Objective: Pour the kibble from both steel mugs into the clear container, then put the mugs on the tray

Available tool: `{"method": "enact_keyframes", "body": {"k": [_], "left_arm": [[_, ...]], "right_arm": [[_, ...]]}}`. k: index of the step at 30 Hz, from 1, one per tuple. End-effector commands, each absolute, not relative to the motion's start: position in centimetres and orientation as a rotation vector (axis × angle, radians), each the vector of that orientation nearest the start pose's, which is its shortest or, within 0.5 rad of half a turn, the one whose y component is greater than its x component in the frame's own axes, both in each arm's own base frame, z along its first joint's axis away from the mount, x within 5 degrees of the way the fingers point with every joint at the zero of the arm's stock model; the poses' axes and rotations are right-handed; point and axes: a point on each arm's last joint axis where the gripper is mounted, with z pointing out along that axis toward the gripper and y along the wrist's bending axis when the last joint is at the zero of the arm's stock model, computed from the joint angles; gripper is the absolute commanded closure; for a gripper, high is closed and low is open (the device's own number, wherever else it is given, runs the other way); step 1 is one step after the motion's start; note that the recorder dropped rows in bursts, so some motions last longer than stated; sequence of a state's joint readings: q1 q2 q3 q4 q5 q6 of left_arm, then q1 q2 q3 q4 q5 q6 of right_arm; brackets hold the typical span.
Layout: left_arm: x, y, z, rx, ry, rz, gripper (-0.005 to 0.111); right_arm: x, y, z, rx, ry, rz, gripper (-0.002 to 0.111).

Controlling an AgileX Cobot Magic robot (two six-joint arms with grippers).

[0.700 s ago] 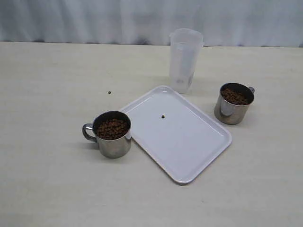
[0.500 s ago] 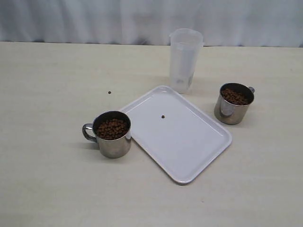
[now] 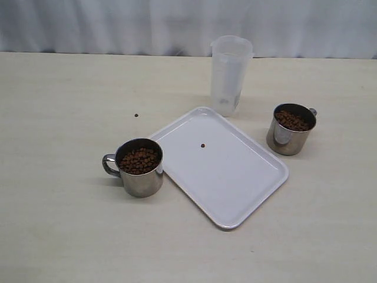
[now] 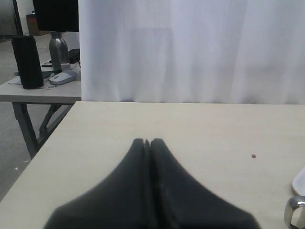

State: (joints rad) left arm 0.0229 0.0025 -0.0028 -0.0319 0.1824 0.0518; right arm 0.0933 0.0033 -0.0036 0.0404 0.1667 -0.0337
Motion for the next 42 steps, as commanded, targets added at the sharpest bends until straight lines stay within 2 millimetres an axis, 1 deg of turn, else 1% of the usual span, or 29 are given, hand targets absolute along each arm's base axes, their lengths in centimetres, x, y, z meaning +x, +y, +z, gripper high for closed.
{"method": "enact_keyframes", "body": {"k": [1, 4, 6, 12, 18, 20, 23, 25, 28, 30, 33, 36, 37, 39, 41, 42], "left_arm": [[5.6, 0.0, 19.7, 0.002, 1.659, 0.019, 0.107], [5.6, 0.0, 19.7, 0.002, 1.659, 0.019, 0.107], [5.6, 0.0, 19.7, 0.002, 1.659, 0.019, 0.107], [5.6, 0.0, 19.7, 0.002, 1.659, 0.019, 0.107], [5.6, 0.0, 19.7, 0.002, 1.659, 0.019, 0.107], [5.6, 0.0, 19.7, 0.002, 1.659, 0.019, 0.107], [5.6, 0.0, 19.7, 0.002, 1.659, 0.019, 0.107], [5.6, 0.0, 19.7, 0.002, 1.659, 0.019, 0.107], [5.6, 0.0, 19.7, 0.002, 1.659, 0.019, 0.107], [5.6, 0.0, 19.7, 0.002, 1.659, 0.019, 0.107], [5.6, 0.0, 19.7, 0.002, 1.659, 0.019, 0.107], [5.6, 0.0, 19.7, 0.002, 1.659, 0.019, 0.107], [5.6, 0.0, 19.7, 0.002, 1.659, 0.019, 0.107], [5.6, 0.0, 19.7, 0.002, 1.659, 0.019, 0.107], [5.6, 0.0, 19.7, 0.002, 1.659, 0.019, 0.107], [5.6, 0.0, 19.7, 0.002, 1.659, 0.019, 0.107]], "right_arm": [[5.6, 0.6, 19.8, -0.079, 1.652, 0.085, 0.102], [5.6, 0.6, 19.8, -0.083, 1.652, 0.081, 0.102], [5.6, 0.6, 20.1, -0.118, 1.618, 0.039, 0.102], [5.6, 0.5, 21.5, -0.107, 1.455, 0.036, 0.102], [5.5, 0.5, 22.0, -0.103, 1.404, 0.036, 0.102], [5.4, 0.5, 22.6, -0.097, 1.341, 0.036, 0.102], [5.4, 0.5, 22.7, 0.009, 1.328, 0.164, 0.102], [5.4, 0.5, 22.4, 0.016, 1.364, 0.179, 0.102], [6.6, 0.9, 21.8, -0.009, 1.476, 0.217, 0.102], [7.6, 1.5, 21.3, -0.074, 1.556, 0.235, 0.102], [9.1, 2.8, 20.6, -0.238, 1.621, 0.243, 0.102], [10.5, 4.1, 19.5, -0.395, 1.683, 0.223, 0.103], [11.1, 4.3, 19.0, -0.412, 1.719, 0.218, 0.104], [12.3, 4.6, 18.1, -0.352, 1.763, 0.234, 0.104], [13.5, 4.5, 17.1, -0.340, 1.818, 0.185, 0.104], [14.3, 4.7, 16.7, -0.374, 1.842, 0.147, 0.104]]}}
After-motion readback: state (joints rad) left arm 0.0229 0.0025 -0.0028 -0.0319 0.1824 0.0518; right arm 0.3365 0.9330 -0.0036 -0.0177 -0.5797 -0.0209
